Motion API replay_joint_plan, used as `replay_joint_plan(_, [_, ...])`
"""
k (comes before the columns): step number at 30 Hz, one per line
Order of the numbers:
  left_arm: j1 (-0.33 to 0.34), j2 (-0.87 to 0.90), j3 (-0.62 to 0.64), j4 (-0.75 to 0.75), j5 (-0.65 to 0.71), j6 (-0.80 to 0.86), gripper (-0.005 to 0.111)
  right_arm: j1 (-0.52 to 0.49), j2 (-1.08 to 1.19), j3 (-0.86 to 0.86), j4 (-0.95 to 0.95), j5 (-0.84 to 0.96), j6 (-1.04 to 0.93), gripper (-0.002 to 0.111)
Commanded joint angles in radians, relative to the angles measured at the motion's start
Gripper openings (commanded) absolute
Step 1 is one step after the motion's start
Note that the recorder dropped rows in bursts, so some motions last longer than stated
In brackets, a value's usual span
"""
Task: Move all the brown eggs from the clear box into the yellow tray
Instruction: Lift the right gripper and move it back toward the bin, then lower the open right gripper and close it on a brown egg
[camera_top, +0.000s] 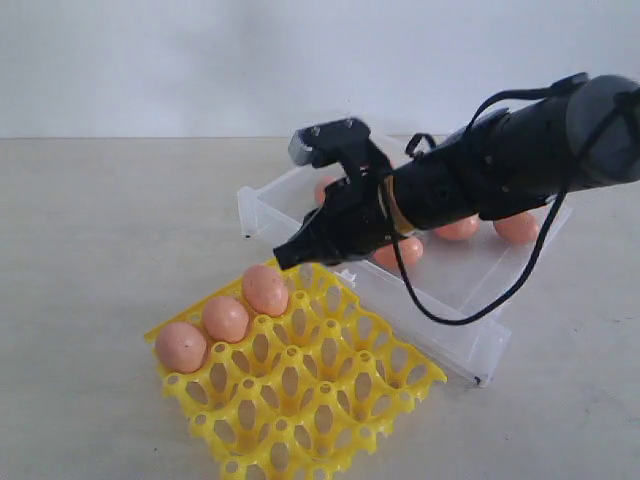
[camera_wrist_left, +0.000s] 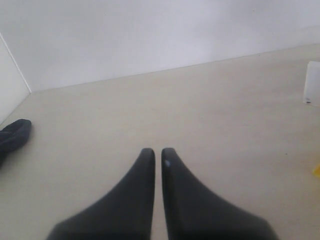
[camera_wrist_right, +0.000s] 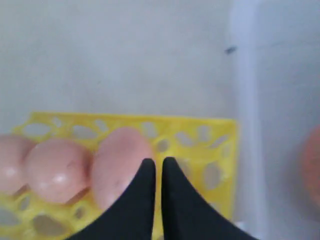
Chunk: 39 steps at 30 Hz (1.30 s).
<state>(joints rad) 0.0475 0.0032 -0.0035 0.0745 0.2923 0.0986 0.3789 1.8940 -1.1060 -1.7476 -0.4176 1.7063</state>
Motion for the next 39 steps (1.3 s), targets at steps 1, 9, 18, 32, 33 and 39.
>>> replay_joint_plan(1, [0.001,-0.003,0.003,0.001,0.000,-0.004,0.004,0.000,-0.099,-0.003,0.003,0.336,-0.015,0.000])
replay_joint_plan(9, [0.001,-0.003,0.003,0.001,0.000,-0.004,0.004,-0.123,-0.141,-0.003,0.092,0.384,-0.003,0.000])
replay_joint_plan(18, [0.001,-0.003,0.003,0.001,0.000,-0.004,0.004,-0.239,-0.127,-0.003,0.086,0.858,-0.430,0.000])
replay_joint_plan(32, [0.001,-0.003,0.003,0.001,0.000,-0.004,0.004,-0.385,0.158,-0.584,2.046,1.490,-2.556,0.000])
replay_joint_plan(33, [0.001,-0.003,0.003,0.001,0.000,-0.004,0.004,-0.381,0.167,-0.592,2.046,1.479,-2.599,0.003])
replay_joint_plan(39, [0.001,-0.003,0.003,0.001,0.000,-0.004,0.004,-0.378,0.213,-0.592,2.103,1.445,-2.879,0.050])
